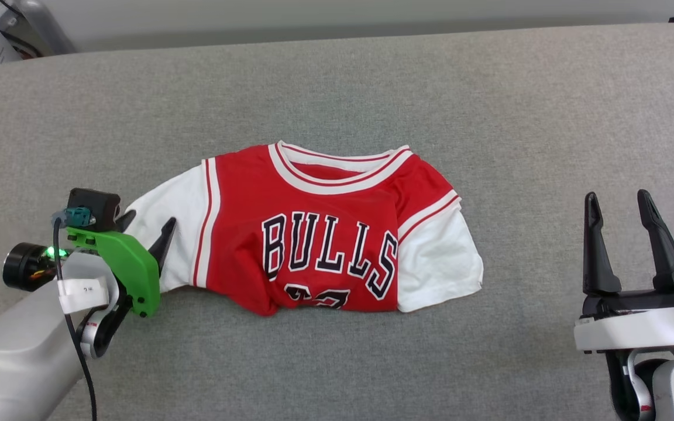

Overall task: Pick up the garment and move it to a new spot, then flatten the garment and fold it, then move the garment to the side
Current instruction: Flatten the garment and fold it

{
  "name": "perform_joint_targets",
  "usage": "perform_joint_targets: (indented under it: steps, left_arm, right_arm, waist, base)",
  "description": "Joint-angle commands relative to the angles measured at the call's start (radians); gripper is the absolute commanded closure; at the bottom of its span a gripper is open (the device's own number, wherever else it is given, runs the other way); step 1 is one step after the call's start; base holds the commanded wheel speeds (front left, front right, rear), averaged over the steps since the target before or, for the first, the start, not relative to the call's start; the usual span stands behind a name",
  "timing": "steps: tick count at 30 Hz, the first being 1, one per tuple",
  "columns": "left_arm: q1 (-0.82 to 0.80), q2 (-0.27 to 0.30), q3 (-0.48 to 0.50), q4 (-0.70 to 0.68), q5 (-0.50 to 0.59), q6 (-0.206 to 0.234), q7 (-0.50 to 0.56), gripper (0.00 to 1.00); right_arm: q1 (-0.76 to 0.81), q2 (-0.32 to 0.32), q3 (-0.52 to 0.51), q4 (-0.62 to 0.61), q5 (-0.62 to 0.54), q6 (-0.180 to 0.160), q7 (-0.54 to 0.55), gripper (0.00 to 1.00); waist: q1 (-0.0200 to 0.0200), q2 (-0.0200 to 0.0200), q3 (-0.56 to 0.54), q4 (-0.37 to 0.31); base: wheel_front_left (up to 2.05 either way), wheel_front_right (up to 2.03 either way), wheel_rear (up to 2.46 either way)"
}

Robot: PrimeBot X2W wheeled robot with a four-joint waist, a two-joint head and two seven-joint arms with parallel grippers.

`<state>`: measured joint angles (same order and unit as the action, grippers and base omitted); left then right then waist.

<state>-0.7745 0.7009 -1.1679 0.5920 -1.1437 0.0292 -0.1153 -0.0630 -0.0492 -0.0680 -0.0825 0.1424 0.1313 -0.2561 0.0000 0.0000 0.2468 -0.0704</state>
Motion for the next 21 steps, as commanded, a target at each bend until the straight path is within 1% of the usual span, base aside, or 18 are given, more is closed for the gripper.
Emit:
perform_joint_targets:
  steps: [1, 3, 6, 8, 11, 13, 16, 18, 20, 21]
  left_arm:
    - [0.019, -0.013, 0.018, 0.005, 0.021, 0.035, -0.067, 0.00]
    - [0.036, -0.028, 0.041, -0.001, 0.039, 0.069, -0.120, 0.00]
    - [0.070, -0.049, 0.096, -0.030, 0.073, 0.122, -0.144, 0.00]
    - [0.096, -0.062, 0.184, -0.087, 0.133, 0.165, -0.145, 0.00]
    - [0.188, -0.090, 0.336, -0.193, 0.247, 0.228, -0.146, 0.00]
    - [0.260, -0.109, 0.427, -0.257, 0.325, 0.257, -0.146, 0.00]
    - [0.365, -0.151, 0.550, -0.340, 0.430, 0.287, -0.146, 0.00]
    - [0.435, -0.184, 0.620, -0.386, 0.498, 0.296, -0.146, 0.00]
    - [0.494, -0.217, 0.685, -0.424, 0.563, 0.300, -0.146, 0.00]
    - [0.524, -0.236, 0.719, -0.443, 0.596, 0.299, -0.146, 0.00]
  right_arm:
    - [-0.010, -0.001, -0.005, -0.017, -0.023, -0.001, -0.006, 0.00]
    - [-0.023, -0.002, -0.012, -0.036, -0.051, -0.001, -0.006, 0.00]
    - [-0.055, -0.026, -0.021, -0.062, -0.069, -0.001, -0.006, 0.00]
    - [-0.076, -0.053, -0.021, -0.062, -0.071, -0.001, -0.006, 0.00]
    - [-0.119, -0.116, 0.001, -0.055, -0.070, -0.001, -0.006, 0.00]
    - [-0.144, -0.162, 0.028, -0.033, -0.060, -0.001, -0.006, 0.00]
    - [-0.177, -0.233, 0.091, 0.012, -0.039, -0.001, -0.006, 0.00]
    - [-0.201, -0.291, 0.153, 0.059, -0.009, -0.001, 0.012, 0.00]
    - [-0.233, -0.344, 0.216, 0.084, 0.030, -0.001, 0.067, 0.00]
    - [-0.250, -0.372, 0.256, 0.093, 0.059, -0.001, 0.114, 0.00]
  waist:
    - [0.0000, 0.0000, -0.042, 0.020]
    - [0.0000, 0.0000, -0.061, 0.031]
    - [0.0000, 0.0000, -0.082, 0.044]
    - [0.0000, 0.0000, -0.090, 0.054]
    - [0.0000, 0.0000, -0.102, 0.068]
    - [0.0000, 0.0000, -0.107, 0.073]
    - [0.0000, 0.0000, -0.114, 0.079]
    - [0.0000, 0.0000, -0.120, 0.082]
    - [0.0000, 0.0000, -0.123, 0.085]
    - [0.0000, 0.0000, -0.124, 0.085]
  base:
    - [0.00, 0.00, 0.00]
    - [0.00, 0.00, 0.00]
    - [0.00, 0.00, 0.00]
    - [0.00, 0.00, 0.00]
    - [0.00, 0.00, 0.00]
    - [0.00, 0.00, 0.00]
    - [0.00, 0.00, 0.00]
    - [0.00, 0.00, 0.00]
    - [0.00, 0.00, 0.00]
    - [0.00, 0.00, 0.00]
